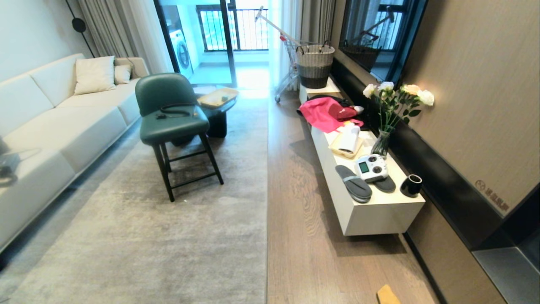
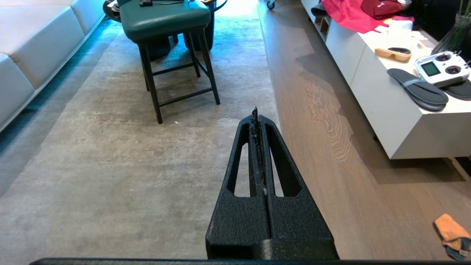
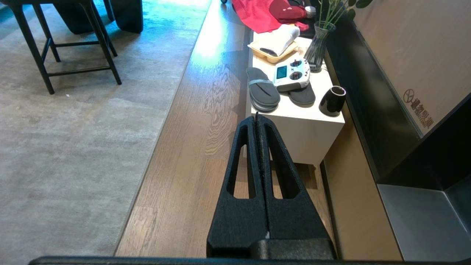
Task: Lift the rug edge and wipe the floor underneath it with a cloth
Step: Pick up the rag
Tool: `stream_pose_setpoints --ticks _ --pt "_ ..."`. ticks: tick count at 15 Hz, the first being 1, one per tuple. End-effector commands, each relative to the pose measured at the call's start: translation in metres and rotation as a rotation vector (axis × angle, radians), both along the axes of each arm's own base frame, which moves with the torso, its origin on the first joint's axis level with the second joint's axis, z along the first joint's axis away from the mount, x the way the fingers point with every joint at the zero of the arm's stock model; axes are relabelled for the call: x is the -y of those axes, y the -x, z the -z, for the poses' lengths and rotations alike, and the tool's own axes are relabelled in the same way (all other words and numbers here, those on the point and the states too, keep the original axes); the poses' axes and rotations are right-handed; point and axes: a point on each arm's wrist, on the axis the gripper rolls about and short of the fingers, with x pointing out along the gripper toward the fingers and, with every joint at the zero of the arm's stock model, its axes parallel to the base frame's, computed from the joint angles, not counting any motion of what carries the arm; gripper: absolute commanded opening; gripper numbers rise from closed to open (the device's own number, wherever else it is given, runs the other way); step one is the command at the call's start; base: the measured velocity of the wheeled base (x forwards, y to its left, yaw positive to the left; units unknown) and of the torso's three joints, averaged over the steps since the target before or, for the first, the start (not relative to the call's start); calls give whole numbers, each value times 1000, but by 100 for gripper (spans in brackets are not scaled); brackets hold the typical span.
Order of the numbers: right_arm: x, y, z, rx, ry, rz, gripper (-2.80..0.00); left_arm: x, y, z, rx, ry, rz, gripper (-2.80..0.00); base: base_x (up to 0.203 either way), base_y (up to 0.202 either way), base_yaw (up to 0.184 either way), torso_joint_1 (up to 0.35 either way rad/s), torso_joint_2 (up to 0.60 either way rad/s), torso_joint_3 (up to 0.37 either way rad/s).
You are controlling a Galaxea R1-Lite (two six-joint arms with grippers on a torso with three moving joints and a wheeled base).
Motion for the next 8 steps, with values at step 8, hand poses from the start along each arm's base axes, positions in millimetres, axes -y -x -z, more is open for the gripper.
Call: stream_pose_setpoints --ticks 8 --pt "0 0 0 0 1 -1 -280 0 0 0 0 0 0 -280 0 0 0 0 0 0"
